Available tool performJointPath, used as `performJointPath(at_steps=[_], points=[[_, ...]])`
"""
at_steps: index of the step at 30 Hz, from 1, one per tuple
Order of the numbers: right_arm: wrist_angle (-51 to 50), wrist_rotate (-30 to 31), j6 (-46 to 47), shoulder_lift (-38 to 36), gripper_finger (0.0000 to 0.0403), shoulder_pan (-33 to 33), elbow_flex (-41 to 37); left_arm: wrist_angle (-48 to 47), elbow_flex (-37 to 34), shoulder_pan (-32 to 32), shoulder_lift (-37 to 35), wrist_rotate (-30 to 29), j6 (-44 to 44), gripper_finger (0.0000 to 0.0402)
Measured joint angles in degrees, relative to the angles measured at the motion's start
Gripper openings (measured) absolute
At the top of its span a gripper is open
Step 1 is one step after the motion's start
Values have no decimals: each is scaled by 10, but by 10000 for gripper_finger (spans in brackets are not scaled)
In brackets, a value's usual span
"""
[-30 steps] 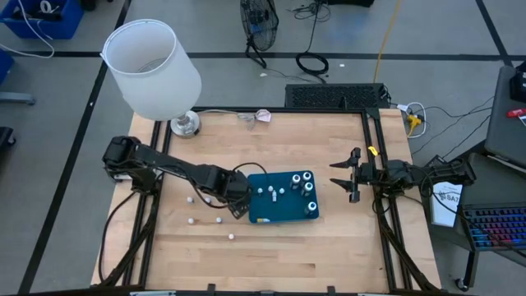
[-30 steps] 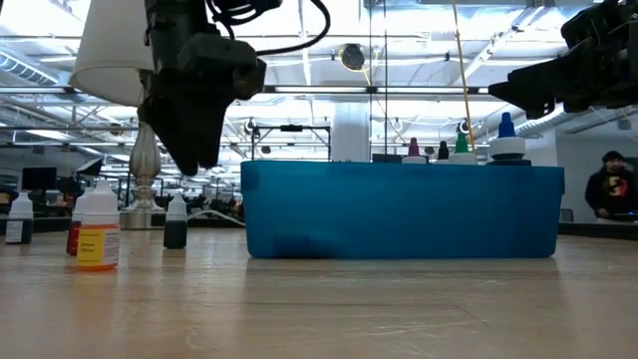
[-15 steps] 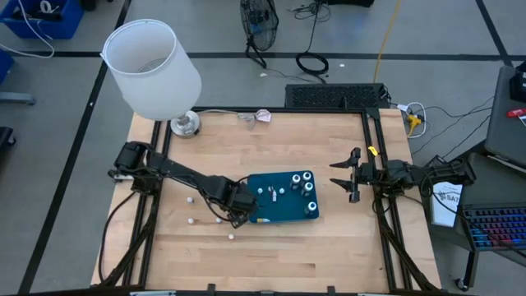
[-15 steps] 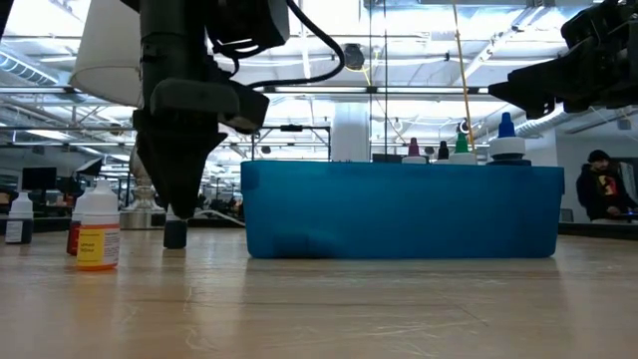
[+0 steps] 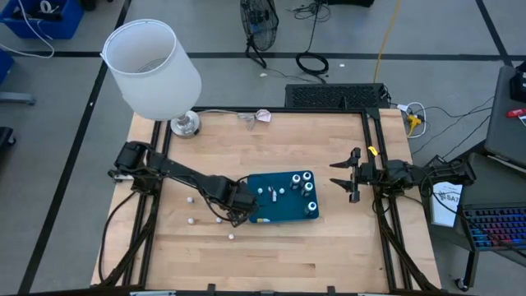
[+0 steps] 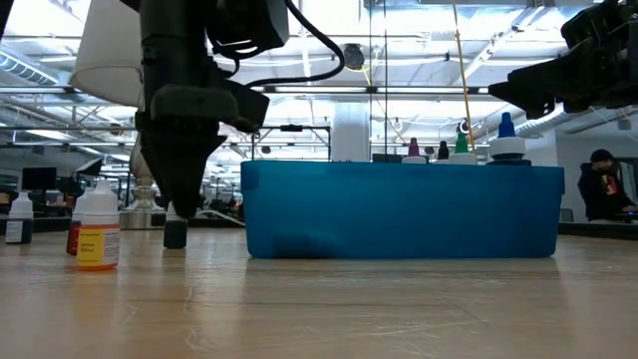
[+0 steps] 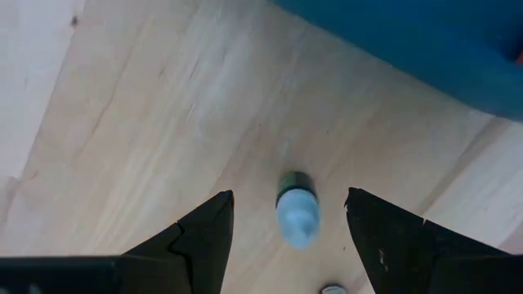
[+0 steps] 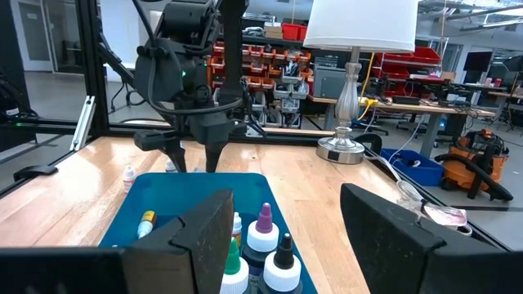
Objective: Pick & Place food coloring
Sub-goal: Put the small green food coloring bottle into the blue bin
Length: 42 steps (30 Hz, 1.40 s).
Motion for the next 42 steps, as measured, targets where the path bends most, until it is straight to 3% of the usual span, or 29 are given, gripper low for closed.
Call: performJointPath(at_steps=[18, 42], points=[[0, 0, 0, 0, 212, 0, 0, 9, 0, 2, 30, 28, 12, 239], [0, 0, 0, 0, 212, 0, 0, -10, 8, 11, 23, 24, 26, 239]])
